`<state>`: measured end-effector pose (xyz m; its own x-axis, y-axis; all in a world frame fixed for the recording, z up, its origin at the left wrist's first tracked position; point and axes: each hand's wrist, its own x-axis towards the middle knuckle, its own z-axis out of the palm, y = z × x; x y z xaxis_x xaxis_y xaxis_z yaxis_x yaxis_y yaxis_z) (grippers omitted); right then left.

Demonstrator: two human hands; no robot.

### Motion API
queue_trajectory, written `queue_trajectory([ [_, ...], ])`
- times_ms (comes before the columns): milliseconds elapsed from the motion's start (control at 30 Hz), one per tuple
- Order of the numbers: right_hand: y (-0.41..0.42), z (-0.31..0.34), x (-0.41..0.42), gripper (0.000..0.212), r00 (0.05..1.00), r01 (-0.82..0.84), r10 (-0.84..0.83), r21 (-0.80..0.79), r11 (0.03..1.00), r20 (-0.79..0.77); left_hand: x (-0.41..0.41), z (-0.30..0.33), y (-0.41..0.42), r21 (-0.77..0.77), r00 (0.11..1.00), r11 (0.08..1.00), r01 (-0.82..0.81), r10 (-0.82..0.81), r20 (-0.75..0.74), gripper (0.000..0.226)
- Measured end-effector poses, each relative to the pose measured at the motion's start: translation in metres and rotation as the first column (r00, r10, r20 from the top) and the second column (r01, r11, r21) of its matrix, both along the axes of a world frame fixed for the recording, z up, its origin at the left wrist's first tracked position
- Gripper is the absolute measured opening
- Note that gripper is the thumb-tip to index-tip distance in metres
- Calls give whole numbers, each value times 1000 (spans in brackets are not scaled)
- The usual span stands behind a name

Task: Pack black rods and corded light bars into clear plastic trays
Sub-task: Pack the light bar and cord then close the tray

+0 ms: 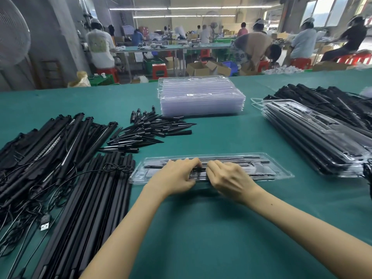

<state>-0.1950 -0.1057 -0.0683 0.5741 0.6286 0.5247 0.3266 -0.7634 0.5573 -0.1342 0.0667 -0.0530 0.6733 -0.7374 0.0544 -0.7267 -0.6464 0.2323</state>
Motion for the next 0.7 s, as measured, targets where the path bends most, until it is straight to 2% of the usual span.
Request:
queue_trajectory([
  [100, 0, 1, 1, 49, 1000, -13, 13, -18, 1000, 6, -4, -5, -2, 10, 998, 999, -44, 44, 51, 36],
  [200, 1, 1, 1, 30, 1000, -30, 30, -15, 999, -5, -14, -17, -14, 19, 952, 993, -115, 105, 286, 26],
  [267, 2, 0, 2, 30, 999, -50, 50, 16, 999, 0, -19, -24, -21, -23, 925, 990, -142, 140, 354, 22],
  [367, -3, -5, 1, 47, 998, -57, 56, 86, 995, 15, -19, -30, -22, -119, 919, 978, -171, 202, 338, 28],
  [400, -6, -7, 1, 47, 999, -45, 44, 94, 995, 12, -19, -32, -21, -139, 921, 975, -173, 210, 327, 29],
  [533, -10, -15, -2, 19, 1000, -9, 10, 91, 996, -11, -22, -34, -20, -155, 919, 970, -189, 231, 320, 27],
  [700, -10, -10, 1, 19, 1000, -13, 13, 6, 1000, 24, -20, -26, -19, -148, 929, 961, -232, 264, 259, 32],
])
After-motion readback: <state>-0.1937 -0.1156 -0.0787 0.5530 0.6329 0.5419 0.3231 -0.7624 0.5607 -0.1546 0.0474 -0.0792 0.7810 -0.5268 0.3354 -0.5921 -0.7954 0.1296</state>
